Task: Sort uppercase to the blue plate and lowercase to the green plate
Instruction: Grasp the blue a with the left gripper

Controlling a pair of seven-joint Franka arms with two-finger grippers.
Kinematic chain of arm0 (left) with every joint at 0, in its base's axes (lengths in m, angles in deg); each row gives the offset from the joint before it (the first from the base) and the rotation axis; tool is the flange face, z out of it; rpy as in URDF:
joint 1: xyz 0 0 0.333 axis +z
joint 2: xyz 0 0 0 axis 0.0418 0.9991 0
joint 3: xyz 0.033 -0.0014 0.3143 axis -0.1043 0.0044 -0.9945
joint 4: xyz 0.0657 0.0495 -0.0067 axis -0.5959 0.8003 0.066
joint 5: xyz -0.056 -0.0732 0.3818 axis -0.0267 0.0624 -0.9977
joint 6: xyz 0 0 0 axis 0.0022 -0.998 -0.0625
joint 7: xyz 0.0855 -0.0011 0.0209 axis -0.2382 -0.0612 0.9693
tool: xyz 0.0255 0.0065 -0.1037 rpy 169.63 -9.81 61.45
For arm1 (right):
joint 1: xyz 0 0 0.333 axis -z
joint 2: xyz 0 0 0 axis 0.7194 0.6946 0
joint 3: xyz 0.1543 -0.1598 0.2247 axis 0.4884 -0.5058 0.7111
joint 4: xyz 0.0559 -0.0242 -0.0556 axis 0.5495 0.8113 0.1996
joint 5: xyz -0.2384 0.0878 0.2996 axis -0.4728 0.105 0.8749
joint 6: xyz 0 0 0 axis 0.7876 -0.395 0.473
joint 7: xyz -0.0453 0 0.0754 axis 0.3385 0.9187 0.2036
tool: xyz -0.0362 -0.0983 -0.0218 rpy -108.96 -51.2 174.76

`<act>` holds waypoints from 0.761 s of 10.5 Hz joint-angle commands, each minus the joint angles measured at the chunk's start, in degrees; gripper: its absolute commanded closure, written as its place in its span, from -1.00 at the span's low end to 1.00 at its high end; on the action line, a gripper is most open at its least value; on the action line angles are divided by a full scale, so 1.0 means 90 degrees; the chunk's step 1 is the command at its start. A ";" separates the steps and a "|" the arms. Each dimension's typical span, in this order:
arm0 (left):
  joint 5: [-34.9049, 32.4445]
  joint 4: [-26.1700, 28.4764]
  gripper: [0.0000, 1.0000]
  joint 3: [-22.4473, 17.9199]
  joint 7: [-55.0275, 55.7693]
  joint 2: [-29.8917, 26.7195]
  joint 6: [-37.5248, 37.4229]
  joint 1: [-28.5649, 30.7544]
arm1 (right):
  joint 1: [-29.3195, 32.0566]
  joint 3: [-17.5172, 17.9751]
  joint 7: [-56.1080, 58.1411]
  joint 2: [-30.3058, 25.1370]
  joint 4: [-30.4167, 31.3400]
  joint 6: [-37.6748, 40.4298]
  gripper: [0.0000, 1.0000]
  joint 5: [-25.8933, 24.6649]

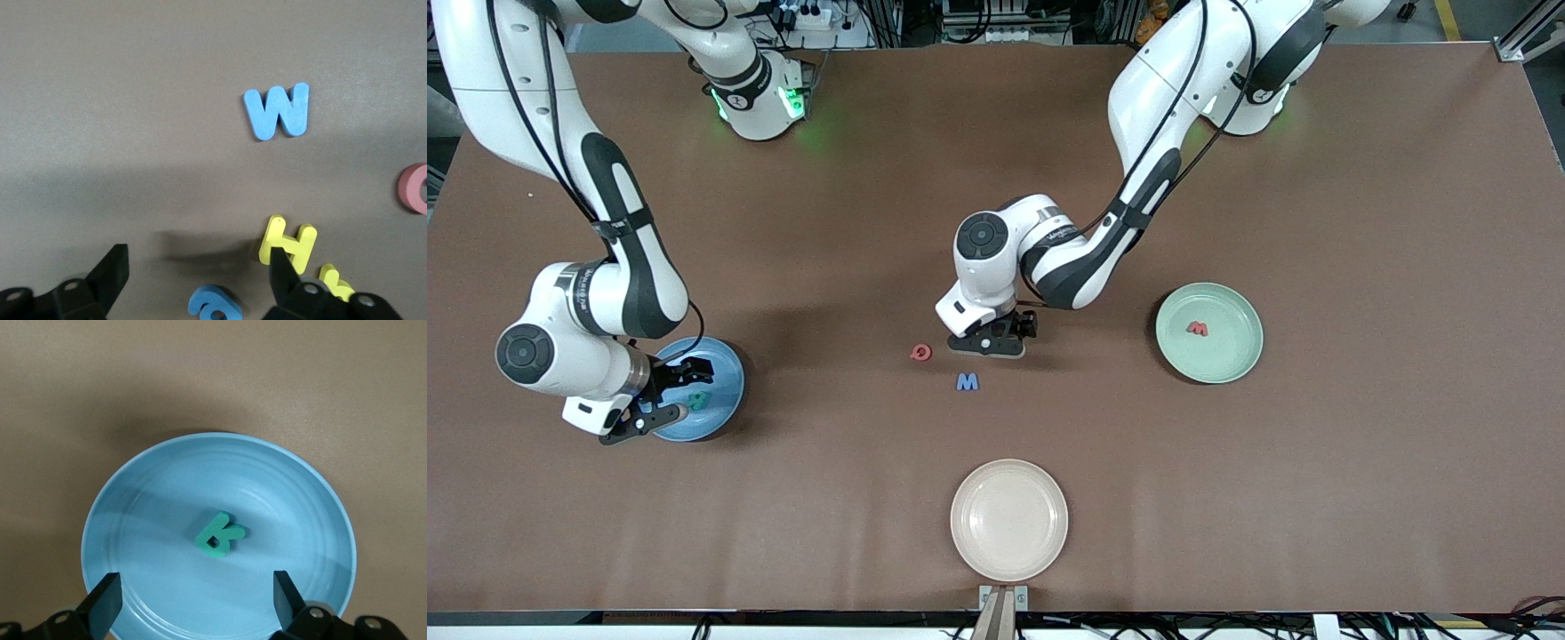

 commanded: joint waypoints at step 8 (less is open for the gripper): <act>-0.0042 0.0154 -0.57 0.0350 0.0003 -0.0078 -0.0414 0.0144 | 0.0059 0.0052 0.0068 0.0017 -0.0025 0.0049 -1.00 0.0034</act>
